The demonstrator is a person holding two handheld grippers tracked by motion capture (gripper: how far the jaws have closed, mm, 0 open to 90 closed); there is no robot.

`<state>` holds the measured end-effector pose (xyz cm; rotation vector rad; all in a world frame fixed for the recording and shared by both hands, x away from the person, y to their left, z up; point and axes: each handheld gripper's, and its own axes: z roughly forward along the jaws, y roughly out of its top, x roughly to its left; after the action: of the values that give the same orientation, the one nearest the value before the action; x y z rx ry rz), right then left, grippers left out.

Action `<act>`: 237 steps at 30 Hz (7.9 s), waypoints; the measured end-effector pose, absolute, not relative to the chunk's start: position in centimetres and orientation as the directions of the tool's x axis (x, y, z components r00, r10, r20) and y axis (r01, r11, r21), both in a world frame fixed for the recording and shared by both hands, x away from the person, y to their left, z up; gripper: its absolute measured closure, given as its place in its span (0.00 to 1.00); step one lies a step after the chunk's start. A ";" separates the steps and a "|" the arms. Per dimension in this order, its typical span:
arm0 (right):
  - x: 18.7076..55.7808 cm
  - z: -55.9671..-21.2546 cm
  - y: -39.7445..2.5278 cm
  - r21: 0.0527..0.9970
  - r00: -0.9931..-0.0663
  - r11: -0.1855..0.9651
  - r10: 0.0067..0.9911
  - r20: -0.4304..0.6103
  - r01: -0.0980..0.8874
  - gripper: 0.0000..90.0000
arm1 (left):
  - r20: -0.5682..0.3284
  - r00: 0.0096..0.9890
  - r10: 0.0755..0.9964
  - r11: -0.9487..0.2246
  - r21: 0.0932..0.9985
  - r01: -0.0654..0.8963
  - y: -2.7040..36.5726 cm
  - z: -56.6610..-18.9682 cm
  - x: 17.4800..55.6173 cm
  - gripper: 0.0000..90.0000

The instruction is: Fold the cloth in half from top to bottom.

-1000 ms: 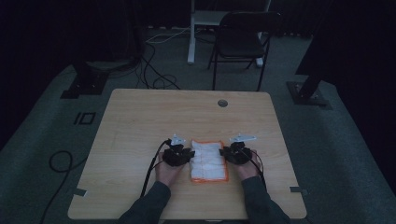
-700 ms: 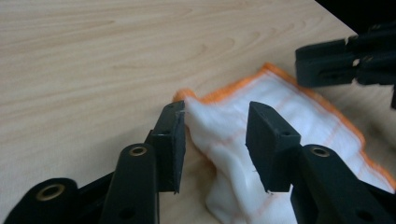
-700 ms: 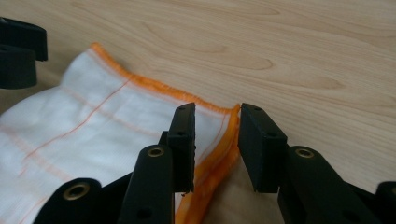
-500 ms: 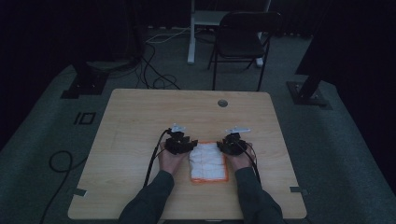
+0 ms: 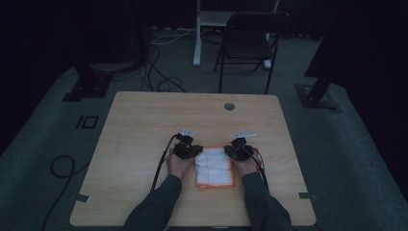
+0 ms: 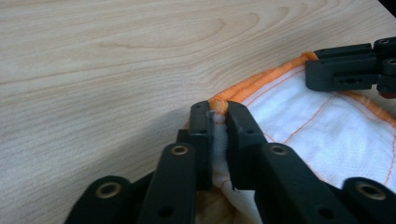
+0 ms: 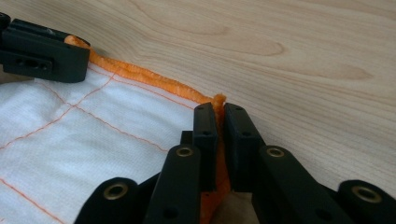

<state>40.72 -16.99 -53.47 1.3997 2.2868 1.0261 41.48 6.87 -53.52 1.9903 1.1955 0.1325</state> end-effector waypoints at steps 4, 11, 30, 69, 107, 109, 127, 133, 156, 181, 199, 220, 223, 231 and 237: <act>40.5 -53.0 -17.1 0.704 -0.502 0.279 0.855 0.127 0.653 0.94 | -0.299 0.558 0.774 -0.238 0.680 0.693 7.1 -53.1 41.3 0.95; 39.5 -51.9 -17.4 0.740 -0.522 0.272 0.844 0.124 0.615 0.94 | -0.302 0.576 0.760 -0.223 0.711 0.667 7.4 -52.1 40.4 0.95; 34.6 -51.3 -18.9 0.769 -0.593 0.256 0.782 0.191 0.586 0.93 | -0.303 0.648 0.699 -0.222 0.769 0.599 8.3 -50.7 33.9 0.95; 29.5 -50.8 -21.4 0.802 -0.635 0.244 0.745 0.206 0.546 0.79 | -0.292 0.649 0.702 -0.269 0.736 0.622 9.1 -52.7 30.3 0.68; 33.1 -53.2 -18.7 0.720 -0.604 0.346 0.787 0.127 0.602 0.83 | -0.186 0.601 0.777 -0.303 0.726 0.617 9.8 -53.5 32.1 0.67; 32.9 -53.1 -18.7 0.724 -0.609 0.346 0.783 0.128 0.597 0.83 | -0.192 0.601 0.776 -0.295 0.732 0.615 10.0 -53.3 31.9 0.67; 27.4 -53.3 -18.3 0.723 -0.654 0.383 0.746 0.125 0.576 0.66 | -0.085 0.678 0.731 -0.421 0.725 0.545 8.3 -52.7 27.8 0.60; 27.1 -53.4 -18.2 0.713 -0.651 0.383 0.747 0.136 0.588 0.65 | -0.094 0.687 0.720 -0.415 0.736 0.536 8.5 -52.3 28.6 0.97; 26.2 -53.7 -15.3 0.688 -0.744 0.548 0.668 -0.016 0.476 0.97 | -0.193 0.663 0.723 -0.281 0.795 0.538 10.0 -49.5 29.3 0.97; 30.1 -52.4 -17.5 0.726 -0.656 0.511 0.747 -0.109 0.461 0.81 | -0.191 0.681 0.707 -0.349 0.743 0.571 9.2 -53.0 28.7 0.95; 28.2 -50.6 -19.4 0.821 -0.750 0.350 0.647 0.135 0.450 0.97 | -0.159 0.662 0.732 -0.352 0.744 0.568 10.1 -53.3 29.3 0.88; 27.8 -51.2 -19.9 0.801 -0.686 0.336 0.718 0.123 0.495 0.73 | -0.173 0.663 0.728 -0.286 0.802 0.524 12.2 -51.9 28.3 0.65; 27.9 -51.3 -20.5 0.800 -0.666 0.341 0.740 0.096 0.494 0.73 | -0.175 0.641 0.747 -0.265 0.807 0.528 12.9 -51.9 28.6 0.64; 27.9 -51.6 -21.5 0.801 -0.633 0.318 0.769 0.095 0.507 0.74 | -0.175 0.623 0.763 -0.244 0.815 0.526 13.7 -51.7 28.7 0.64; 28.2 -51.7 -21.7 0.797 -0.618 0.331 0.784 0.065 0.504 0.73 | -0.166 0.610 0.775 -0.239 0.816 0.526 14.2 -51.8 28.8 0.64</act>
<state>28.15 -21.69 -51.74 1.1472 2.2698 1.1783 28.81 14.18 -51.84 1.9141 1.0363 0.3398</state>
